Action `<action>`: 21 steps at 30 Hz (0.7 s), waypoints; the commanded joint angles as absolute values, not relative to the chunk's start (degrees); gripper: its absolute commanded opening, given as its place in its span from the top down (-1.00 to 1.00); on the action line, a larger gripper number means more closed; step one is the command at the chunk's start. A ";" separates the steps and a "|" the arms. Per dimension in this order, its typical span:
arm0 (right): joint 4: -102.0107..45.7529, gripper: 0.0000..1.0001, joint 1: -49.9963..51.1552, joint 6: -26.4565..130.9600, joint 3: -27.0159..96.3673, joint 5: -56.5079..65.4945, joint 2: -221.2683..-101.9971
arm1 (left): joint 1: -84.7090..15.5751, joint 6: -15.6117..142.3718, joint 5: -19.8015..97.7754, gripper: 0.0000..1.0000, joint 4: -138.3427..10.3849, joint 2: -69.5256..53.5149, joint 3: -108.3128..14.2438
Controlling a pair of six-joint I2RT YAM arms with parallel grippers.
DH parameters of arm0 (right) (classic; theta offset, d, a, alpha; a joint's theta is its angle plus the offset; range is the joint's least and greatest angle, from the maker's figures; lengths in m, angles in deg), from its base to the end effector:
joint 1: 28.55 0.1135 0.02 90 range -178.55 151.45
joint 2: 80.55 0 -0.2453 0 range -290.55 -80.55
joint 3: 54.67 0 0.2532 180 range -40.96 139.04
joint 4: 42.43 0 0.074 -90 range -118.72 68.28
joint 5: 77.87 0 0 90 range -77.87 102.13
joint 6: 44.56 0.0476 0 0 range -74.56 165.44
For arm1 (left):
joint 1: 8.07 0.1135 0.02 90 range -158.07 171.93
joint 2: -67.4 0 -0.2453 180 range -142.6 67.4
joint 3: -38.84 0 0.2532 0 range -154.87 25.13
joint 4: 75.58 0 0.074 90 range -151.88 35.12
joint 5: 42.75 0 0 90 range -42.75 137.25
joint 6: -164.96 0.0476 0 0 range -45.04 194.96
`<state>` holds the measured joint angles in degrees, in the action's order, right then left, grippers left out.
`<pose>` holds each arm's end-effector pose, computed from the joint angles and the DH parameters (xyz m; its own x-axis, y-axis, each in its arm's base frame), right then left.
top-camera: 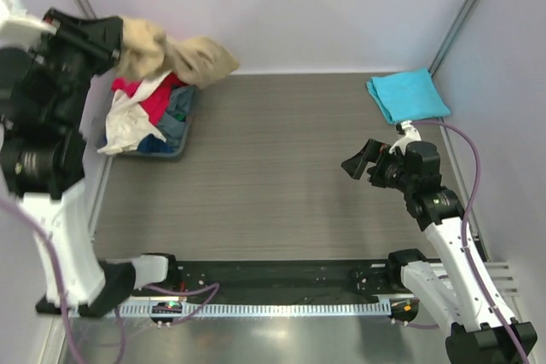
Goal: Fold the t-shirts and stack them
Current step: Move the tshirt to the center of the board
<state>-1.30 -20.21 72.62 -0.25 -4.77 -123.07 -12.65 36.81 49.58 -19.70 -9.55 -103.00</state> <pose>0.1873 0.0414 0.2731 -0.6079 0.3526 -0.7115 -0.1260 0.8418 0.5249 0.1917 -0.0134 0.6008 0.0982 -0.6271 -0.7728 0.1277 0.7780 -0.6151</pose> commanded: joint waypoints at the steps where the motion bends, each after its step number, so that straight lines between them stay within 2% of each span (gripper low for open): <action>1: 0.35 -0.99 -19.85 73.21 5.97 -2.11 -121.16 | -12.20 38.39 45.86 0.23 -16.36 -4.86 -89.86; 2: 1.24 -0.99 -19.85 72.86 6.93 -1.49 -120.72 | -12.11 38.92 46.02 -0.50 -14.09 -1.54 -86.52; 4: 3.95 -0.99 -19.85 72.33 9.57 0.61 -119.41 | -12.11 40.06 50.90 -0.99 -11.09 1.82 -75.01; 7: 6.34 -0.99 -19.76 70.75 11.51 0.63 -117.39 | -12.11 42.08 52.87 -0.99 -6.69 9.28 -61.24; 10: 6.43 -0.99 -19.93 69.35 10.81 -4.80 -117.37 | -12.11 43.14 51.82 -1.00 -5.98 16.67 -51.64; 14: 5.38 -0.99 -19.41 71.10 7.30 -12.20 -126.04 | -12.11 44.46 52.96 -0.99 -3.96 22.22 -43.97; 17: 3.01 -0.99 -13.45 72.15 5.62 -7.15 -134.21 | -12.20 45.08 52.52 -1.00 -3.43 23.72 -40.62; 21: 0.11 -0.99 -2.46 72.68 10.87 0.96 -147.68 | -12.11 46.57 52.70 -0.99 -4.92 25.91 -36.84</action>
<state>2.87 -7.90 71.81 7.40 -3.96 -141.28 -12.17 44.02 52.16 -3.31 25.45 -39.27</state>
